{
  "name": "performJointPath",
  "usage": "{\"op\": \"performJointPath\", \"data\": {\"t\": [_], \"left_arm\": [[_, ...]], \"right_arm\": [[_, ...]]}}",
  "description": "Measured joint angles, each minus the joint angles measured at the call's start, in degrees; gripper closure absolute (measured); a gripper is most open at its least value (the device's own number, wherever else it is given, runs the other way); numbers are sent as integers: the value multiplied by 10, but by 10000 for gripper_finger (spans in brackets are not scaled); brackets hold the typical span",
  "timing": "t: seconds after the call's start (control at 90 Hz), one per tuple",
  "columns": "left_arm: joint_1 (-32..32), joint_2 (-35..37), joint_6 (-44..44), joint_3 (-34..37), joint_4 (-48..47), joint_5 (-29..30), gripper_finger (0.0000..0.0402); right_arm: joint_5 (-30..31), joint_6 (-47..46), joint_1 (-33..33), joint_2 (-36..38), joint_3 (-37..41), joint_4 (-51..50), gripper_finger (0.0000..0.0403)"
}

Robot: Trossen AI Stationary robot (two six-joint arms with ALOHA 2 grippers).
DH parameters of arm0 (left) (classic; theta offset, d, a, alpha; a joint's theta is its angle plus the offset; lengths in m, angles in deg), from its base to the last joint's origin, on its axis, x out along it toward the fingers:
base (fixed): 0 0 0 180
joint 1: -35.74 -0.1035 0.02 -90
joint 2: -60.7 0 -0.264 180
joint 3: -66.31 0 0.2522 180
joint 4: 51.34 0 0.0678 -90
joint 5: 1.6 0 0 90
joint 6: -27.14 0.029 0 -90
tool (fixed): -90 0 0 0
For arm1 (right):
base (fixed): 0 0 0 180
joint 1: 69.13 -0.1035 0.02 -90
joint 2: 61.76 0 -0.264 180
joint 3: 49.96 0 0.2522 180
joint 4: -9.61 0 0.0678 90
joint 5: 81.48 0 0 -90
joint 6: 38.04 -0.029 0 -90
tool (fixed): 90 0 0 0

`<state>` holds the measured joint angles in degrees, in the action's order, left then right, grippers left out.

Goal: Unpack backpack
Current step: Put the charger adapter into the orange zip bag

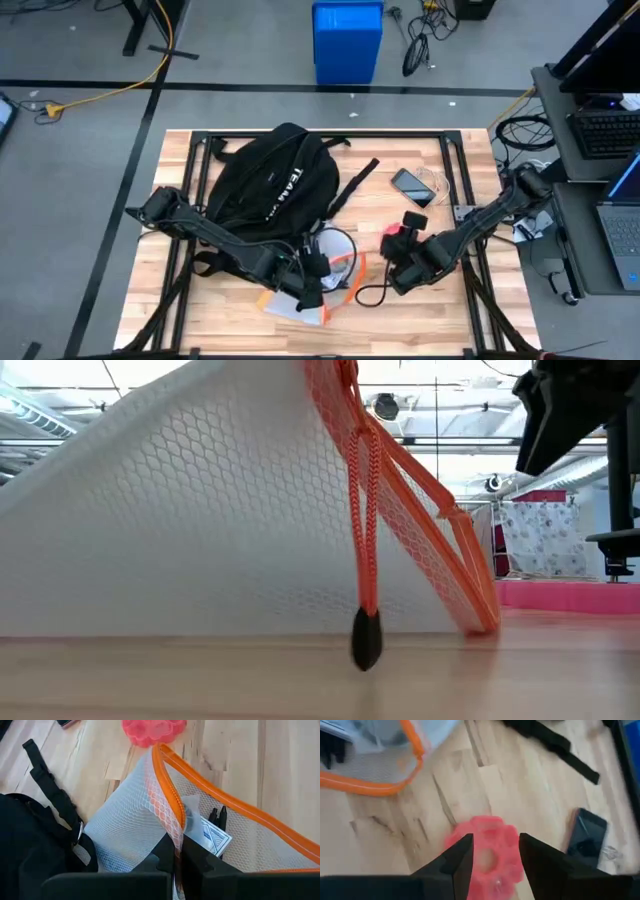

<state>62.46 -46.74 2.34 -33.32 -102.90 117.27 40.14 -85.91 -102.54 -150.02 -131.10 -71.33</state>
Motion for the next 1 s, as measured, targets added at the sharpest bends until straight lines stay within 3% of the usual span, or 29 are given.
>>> {"op": "performJointPath", "data": {"t": [0.111, 0.211, 0.311, 0.433, 0.533, 0.756, 1.0], "left_arm": [[0, 0, 0, 0, 0, 0, 402], [2, 0, -4, 0, 1, -1, 402], [4, 0, -2, 0, 8, -2, 402], [5, 0, 1, 0, 15, -4, 402], [4, 0, 1, 0, 14, -4, 402], [4, 0, 2, 0, 14, -4, 402], [4, 0, 2, 0, 13, -6, 402]], "right_arm": [[-8, 13, 4, 0, 33, 46, 261], [-55, -2, 16, 0, 61, 7, 261], [-61, -46, 21, 2, 92, -22, 258], [-69, -73, 23, 6, 114, -15, 237], [-113, -104, 21, 6, 119, -24, 210], [-171, -192, -33, 6, 120, -8, 160], [-185, -230, -104, 6, 120, -10, 148]]}}
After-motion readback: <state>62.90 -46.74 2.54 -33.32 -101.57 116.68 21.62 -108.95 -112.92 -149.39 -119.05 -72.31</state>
